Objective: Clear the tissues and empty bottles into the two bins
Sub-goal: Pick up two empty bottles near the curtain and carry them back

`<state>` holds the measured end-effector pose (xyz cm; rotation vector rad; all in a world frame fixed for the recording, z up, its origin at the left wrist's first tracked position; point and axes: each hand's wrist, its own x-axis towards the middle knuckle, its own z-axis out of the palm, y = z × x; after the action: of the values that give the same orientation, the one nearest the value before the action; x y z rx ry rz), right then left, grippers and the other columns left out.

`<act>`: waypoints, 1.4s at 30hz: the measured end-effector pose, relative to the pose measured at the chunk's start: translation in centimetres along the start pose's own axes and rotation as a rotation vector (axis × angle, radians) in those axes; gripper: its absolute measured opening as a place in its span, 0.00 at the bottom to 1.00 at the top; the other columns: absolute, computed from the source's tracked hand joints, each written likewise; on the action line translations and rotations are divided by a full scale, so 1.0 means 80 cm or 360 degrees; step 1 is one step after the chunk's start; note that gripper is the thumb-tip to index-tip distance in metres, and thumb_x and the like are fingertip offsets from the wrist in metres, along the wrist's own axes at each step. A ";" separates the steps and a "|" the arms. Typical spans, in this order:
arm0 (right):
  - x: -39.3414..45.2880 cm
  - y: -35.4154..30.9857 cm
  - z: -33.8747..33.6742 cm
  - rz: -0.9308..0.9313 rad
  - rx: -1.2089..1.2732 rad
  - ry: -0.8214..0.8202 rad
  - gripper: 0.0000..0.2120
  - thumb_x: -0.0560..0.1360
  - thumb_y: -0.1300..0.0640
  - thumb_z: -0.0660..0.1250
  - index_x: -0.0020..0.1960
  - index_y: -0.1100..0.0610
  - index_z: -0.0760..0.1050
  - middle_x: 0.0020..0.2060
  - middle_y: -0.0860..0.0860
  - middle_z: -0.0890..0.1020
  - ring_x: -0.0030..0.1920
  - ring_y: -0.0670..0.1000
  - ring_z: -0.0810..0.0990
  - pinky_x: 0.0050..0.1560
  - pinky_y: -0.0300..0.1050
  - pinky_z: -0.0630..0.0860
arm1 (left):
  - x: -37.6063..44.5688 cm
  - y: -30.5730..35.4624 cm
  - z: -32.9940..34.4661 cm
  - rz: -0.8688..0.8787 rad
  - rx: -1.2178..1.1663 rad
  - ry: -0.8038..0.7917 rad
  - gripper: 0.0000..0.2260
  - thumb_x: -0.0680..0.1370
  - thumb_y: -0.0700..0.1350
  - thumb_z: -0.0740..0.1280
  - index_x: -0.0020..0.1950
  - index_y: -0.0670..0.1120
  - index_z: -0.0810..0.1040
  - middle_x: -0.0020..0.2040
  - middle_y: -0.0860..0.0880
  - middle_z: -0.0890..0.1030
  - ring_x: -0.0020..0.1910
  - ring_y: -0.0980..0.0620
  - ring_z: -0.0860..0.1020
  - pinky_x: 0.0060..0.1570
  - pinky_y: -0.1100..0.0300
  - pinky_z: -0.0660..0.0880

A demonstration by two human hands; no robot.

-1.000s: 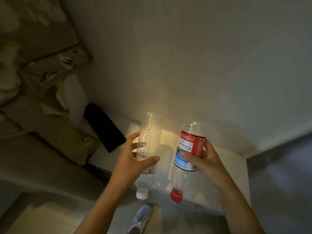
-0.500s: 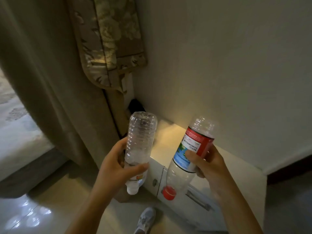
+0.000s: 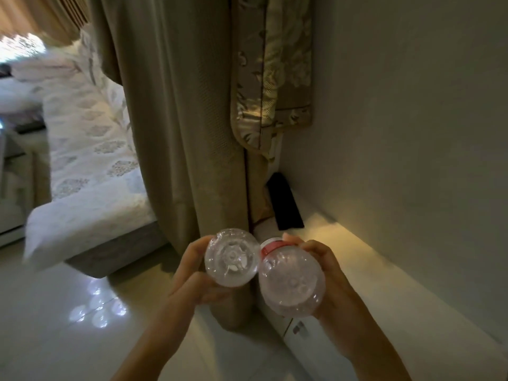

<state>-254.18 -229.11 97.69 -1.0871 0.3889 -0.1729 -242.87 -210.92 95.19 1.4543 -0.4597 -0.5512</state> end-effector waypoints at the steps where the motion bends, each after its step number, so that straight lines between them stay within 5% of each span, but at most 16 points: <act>1: -0.002 -0.001 0.009 -0.0014 -0.0045 -0.0051 0.33 0.54 0.47 0.81 0.53 0.58 0.73 0.54 0.54 0.80 0.49 0.52 0.81 0.38 0.41 0.80 | -0.002 -0.003 -0.007 -0.0065 -0.0059 0.0052 0.16 0.71 0.49 0.63 0.59 0.61 0.74 0.56 0.53 0.79 0.52 0.49 0.81 0.43 0.51 0.81; 3: 0.005 0.013 0.021 0.0028 -0.0061 0.0028 0.46 0.46 0.44 0.82 0.59 0.57 0.70 0.60 0.53 0.77 0.53 0.52 0.81 0.41 0.44 0.80 | -0.009 -0.004 -0.019 -0.0155 -0.0121 0.0191 0.11 0.75 0.52 0.62 0.57 0.58 0.74 0.56 0.52 0.78 0.52 0.49 0.80 0.40 0.52 0.82; 5: 0.012 0.024 0.034 0.0121 -0.0049 0.0026 0.36 0.59 0.44 0.77 0.61 0.55 0.69 0.63 0.53 0.75 0.53 0.55 0.80 0.41 0.49 0.80 | 0.002 -0.003 -0.037 -0.0130 -0.0085 0.0233 0.09 0.77 0.55 0.65 0.55 0.55 0.75 0.57 0.51 0.77 0.56 0.47 0.78 0.40 0.58 0.80; 8: 0.021 0.047 0.058 0.0149 0.0042 -0.0147 0.18 0.71 0.52 0.70 0.59 0.52 0.71 0.61 0.50 0.77 0.53 0.58 0.82 0.42 0.52 0.79 | 0.003 -0.018 -0.084 -0.0086 -0.0126 0.0362 0.30 0.65 0.63 0.75 0.48 0.37 0.75 0.52 0.42 0.79 0.57 0.32 0.75 0.41 0.58 0.79; 12: 0.041 0.089 0.120 0.0072 -0.0009 -0.0242 0.20 0.68 0.65 0.73 0.56 0.56 0.70 0.57 0.54 0.79 0.52 0.56 0.82 0.44 0.51 0.80 | -0.042 -0.018 -0.115 -0.0128 -0.0455 0.0518 0.12 0.72 0.45 0.69 0.54 0.44 0.74 0.49 0.46 0.81 0.42 0.49 0.82 0.35 0.56 0.79; 16: 0.053 0.128 0.203 0.0111 -0.0115 -0.0251 0.32 0.59 0.70 0.78 0.55 0.52 0.66 0.55 0.57 0.76 0.49 0.57 0.83 0.41 0.52 0.81 | -0.089 -0.006 -0.190 -0.0099 -0.0677 0.0763 0.30 0.62 0.44 0.76 0.62 0.53 0.71 0.57 0.51 0.79 0.47 0.50 0.83 0.36 0.55 0.80; 20: 0.055 0.168 0.289 0.0248 -0.0147 -0.0548 0.43 0.57 0.64 0.78 0.63 0.39 0.63 0.59 0.47 0.75 0.53 0.55 0.83 0.43 0.52 0.81 | -0.163 0.000 -0.277 -0.0003 -0.0833 0.0855 0.44 0.53 0.49 0.82 0.66 0.59 0.68 0.60 0.49 0.80 0.56 0.43 0.81 0.44 0.47 0.80; 24: 0.040 0.215 0.379 0.0536 0.0008 -0.0888 0.56 0.49 0.59 0.85 0.68 0.35 0.61 0.65 0.52 0.75 0.58 0.61 0.79 0.48 0.58 0.79 | -0.254 0.002 -0.357 0.0052 -0.0907 0.0941 0.46 0.52 0.48 0.84 0.67 0.59 0.67 0.60 0.44 0.80 0.57 0.39 0.79 0.47 0.42 0.79; 30: -0.006 0.281 0.517 0.0713 -0.0032 -0.1236 0.54 0.48 0.60 0.85 0.68 0.41 0.64 0.62 0.58 0.78 0.58 0.63 0.79 0.49 0.57 0.79 | -0.394 0.000 -0.472 0.0175 -0.0905 0.1241 0.33 0.65 0.36 0.67 0.67 0.57 0.69 0.59 0.44 0.81 0.56 0.40 0.80 0.42 0.44 0.80; 35: -0.051 0.342 0.619 0.0862 0.0033 -0.1498 0.51 0.54 0.64 0.82 0.69 0.42 0.63 0.61 0.61 0.78 0.59 0.66 0.77 0.54 0.61 0.77 | -0.499 0.010 -0.534 0.0258 -0.0838 0.1428 0.44 0.55 0.44 0.83 0.68 0.57 0.70 0.62 0.44 0.79 0.58 0.40 0.79 0.44 0.43 0.79; 42: -0.086 0.403 0.740 0.1076 -0.0139 -0.1805 0.47 0.54 0.64 0.82 0.68 0.45 0.66 0.60 0.62 0.78 0.59 0.65 0.77 0.55 0.60 0.78 | -0.597 0.010 -0.597 0.0365 -0.0783 0.1675 0.44 0.55 0.46 0.82 0.69 0.54 0.69 0.63 0.45 0.78 0.59 0.42 0.79 0.45 0.45 0.79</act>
<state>-239.05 -163.09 94.65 -0.9232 -0.2830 1.0346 -251.97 -143.99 94.40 1.0101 0.3332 0.3048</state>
